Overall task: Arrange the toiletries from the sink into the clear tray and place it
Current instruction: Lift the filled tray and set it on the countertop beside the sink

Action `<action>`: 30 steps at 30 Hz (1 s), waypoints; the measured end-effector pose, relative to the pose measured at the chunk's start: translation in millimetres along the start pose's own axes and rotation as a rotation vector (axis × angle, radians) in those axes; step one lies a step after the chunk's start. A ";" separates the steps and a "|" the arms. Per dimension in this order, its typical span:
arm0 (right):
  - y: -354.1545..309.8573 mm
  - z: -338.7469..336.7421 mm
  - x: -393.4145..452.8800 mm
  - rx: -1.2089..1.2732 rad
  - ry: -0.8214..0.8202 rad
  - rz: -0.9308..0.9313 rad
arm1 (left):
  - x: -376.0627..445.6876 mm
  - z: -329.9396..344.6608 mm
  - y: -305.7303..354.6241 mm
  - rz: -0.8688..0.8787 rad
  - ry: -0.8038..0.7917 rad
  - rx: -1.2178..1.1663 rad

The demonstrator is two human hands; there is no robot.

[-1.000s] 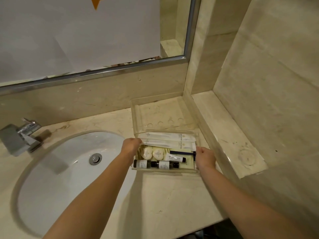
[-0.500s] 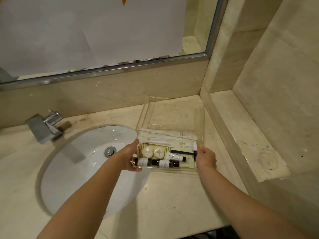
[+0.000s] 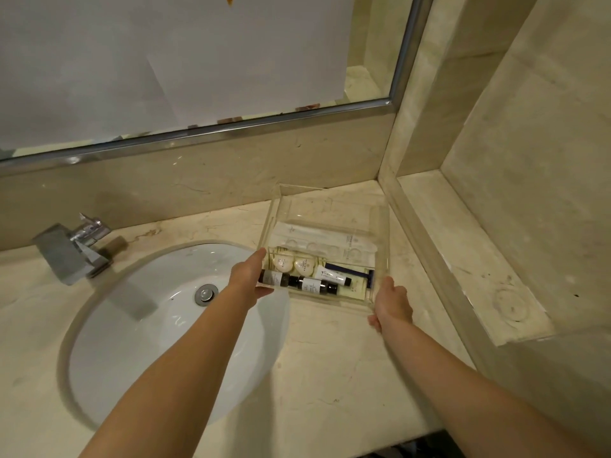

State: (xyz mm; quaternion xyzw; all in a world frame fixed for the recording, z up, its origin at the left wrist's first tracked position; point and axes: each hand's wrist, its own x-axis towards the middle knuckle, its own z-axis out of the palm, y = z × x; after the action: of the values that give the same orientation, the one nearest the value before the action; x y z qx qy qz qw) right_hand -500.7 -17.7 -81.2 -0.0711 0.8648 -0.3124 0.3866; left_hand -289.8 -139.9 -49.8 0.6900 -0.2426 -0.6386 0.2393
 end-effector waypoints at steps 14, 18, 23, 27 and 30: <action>-43.9 -0.9 2.0 0.727 -0.165 0.246 | 6.7 27.2 25.2 0.029 -0.099 -0.184; -50.0 2.4 8.1 0.769 -0.084 0.206 | 3.7 34.9 33.5 0.035 -0.117 -0.062; -61.6 0.2 19.2 0.897 -0.104 0.124 | -7.3 53.1 45.2 0.011 -0.145 0.055; -75.6 0.0 19.9 0.954 -0.161 0.091 | -15.5 70.5 47.5 0.005 -0.164 0.010; -81.3 1.2 21.7 0.957 -0.184 0.084 | -16.8 76.6 47.9 -0.013 -0.171 -0.074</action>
State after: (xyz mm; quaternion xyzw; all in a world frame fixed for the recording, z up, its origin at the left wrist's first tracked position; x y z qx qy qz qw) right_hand -524.5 -90.9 -46.9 0.1224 0.5883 -0.6514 0.4632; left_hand -368.7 -167.5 -11.7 0.6253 -0.2339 -0.7051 0.2391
